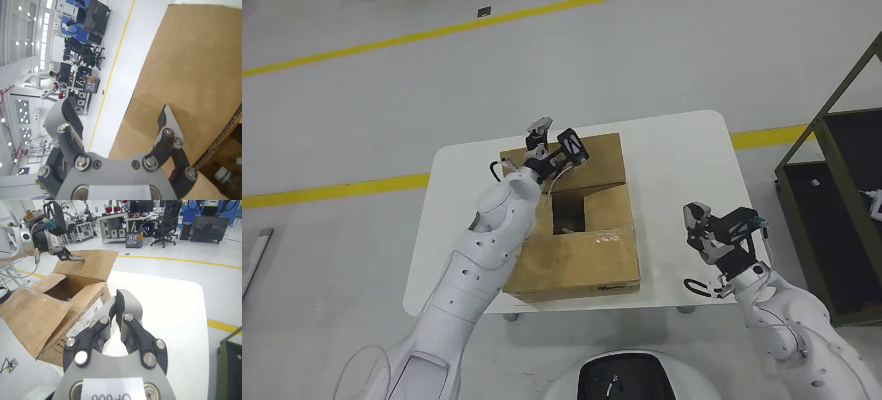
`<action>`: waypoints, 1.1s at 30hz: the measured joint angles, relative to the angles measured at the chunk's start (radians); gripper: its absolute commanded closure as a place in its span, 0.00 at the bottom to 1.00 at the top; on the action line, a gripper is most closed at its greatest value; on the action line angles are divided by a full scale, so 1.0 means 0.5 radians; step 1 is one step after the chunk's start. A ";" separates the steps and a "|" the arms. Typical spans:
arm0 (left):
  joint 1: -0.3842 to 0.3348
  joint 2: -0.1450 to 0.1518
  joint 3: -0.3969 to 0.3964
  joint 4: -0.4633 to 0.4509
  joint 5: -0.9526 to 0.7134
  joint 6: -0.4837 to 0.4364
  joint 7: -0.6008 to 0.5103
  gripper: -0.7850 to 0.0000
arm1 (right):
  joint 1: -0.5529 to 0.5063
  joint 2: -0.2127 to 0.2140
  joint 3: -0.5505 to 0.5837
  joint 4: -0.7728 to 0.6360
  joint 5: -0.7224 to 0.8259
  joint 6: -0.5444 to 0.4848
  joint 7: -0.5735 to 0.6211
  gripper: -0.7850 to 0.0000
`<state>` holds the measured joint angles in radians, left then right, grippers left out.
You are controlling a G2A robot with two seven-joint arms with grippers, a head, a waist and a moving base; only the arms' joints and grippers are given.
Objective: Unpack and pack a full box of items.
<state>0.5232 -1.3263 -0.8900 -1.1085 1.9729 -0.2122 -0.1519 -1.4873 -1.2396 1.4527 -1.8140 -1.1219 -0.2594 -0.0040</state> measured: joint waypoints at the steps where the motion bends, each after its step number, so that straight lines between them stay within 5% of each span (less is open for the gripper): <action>1: 0.018 0.005 -0.030 -0.034 -0.036 -0.003 0.010 0.00 | 0.002 0.000 0.012 0.000 0.067 -0.020 0.008 1.00; 8: 0.337 0.086 -0.365 -0.410 -0.292 -0.087 0.036 0.00 | 0.009 0.025 0.143 -0.019 0.414 -0.303 0.255 1.00; 15: 0.843 0.187 -0.789 -0.915 -0.534 -0.330 0.036 0.00 | 0.062 0.070 0.185 0.000 0.586 -0.742 0.666 1.00; 21: 1.163 0.240 -1.024 -1.210 -0.530 -0.465 -0.009 0.00 | 0.073 0.086 0.150 0.014 0.639 -0.937 0.735 1.00; 33: 1.359 0.258 -1.131 -1.352 -0.537 -0.350 -0.052 0.00 | 0.074 0.085 0.147 0.020 0.665 -0.892 0.749 1.00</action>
<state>1.2025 -1.1972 -1.4553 -1.7846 1.7045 -0.3871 -0.1781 -1.4503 -1.1968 1.5260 -1.8041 -0.7894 -0.7056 0.3703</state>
